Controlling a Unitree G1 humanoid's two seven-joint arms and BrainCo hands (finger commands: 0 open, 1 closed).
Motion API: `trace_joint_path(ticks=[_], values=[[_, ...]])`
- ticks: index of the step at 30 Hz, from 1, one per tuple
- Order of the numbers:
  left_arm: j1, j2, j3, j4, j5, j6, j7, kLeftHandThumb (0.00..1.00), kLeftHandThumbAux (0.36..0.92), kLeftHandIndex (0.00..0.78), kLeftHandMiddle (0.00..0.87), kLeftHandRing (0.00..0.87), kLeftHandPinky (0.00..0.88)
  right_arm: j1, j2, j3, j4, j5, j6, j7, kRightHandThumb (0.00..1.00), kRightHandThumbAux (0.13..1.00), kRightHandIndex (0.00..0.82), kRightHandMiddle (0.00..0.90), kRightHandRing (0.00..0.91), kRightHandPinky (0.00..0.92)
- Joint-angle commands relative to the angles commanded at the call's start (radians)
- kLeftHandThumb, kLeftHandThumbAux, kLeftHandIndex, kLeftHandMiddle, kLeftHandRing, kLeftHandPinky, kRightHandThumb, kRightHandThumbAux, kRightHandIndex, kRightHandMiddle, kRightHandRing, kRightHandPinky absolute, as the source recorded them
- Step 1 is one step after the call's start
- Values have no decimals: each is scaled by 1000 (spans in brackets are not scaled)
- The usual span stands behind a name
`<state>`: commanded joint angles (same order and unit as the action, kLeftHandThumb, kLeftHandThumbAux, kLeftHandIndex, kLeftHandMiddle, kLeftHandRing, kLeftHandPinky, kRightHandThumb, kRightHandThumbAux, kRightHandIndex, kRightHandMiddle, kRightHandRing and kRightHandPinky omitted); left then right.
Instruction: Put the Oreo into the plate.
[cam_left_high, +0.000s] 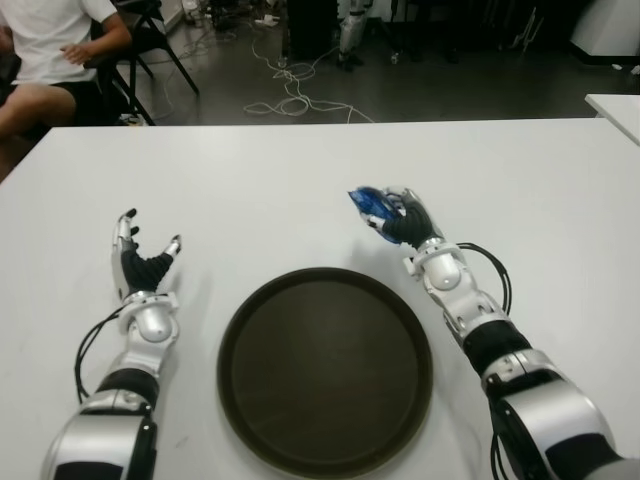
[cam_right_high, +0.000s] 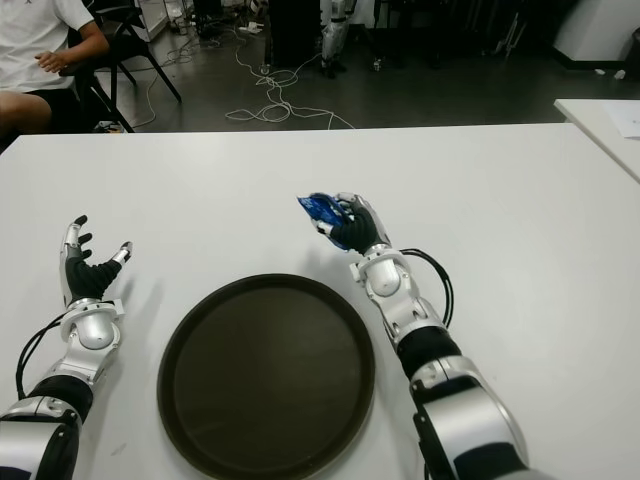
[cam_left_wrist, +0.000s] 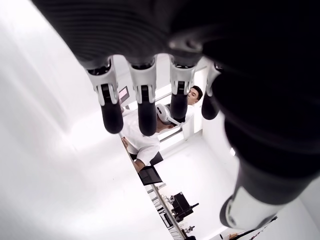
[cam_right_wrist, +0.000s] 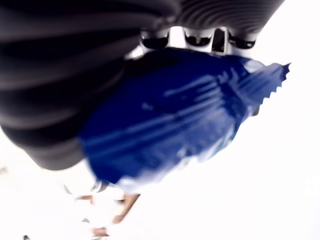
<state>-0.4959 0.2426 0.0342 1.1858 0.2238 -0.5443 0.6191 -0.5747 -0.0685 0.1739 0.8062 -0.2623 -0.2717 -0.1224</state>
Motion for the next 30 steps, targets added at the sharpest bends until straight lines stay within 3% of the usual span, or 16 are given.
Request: trace_joint_path(ticks=[17,30], values=[[-2,-4,6,-2,-10,2,-19,255,769,101,104,124,175,104,6,-18,-208,67,-48,98,693,722,440,817,826,821],[-5,0,3,3,0,7,-5,266,771,116,103,124,179,152,8,-26,-335,112,-36,188,694,721,440,816,826,820]])
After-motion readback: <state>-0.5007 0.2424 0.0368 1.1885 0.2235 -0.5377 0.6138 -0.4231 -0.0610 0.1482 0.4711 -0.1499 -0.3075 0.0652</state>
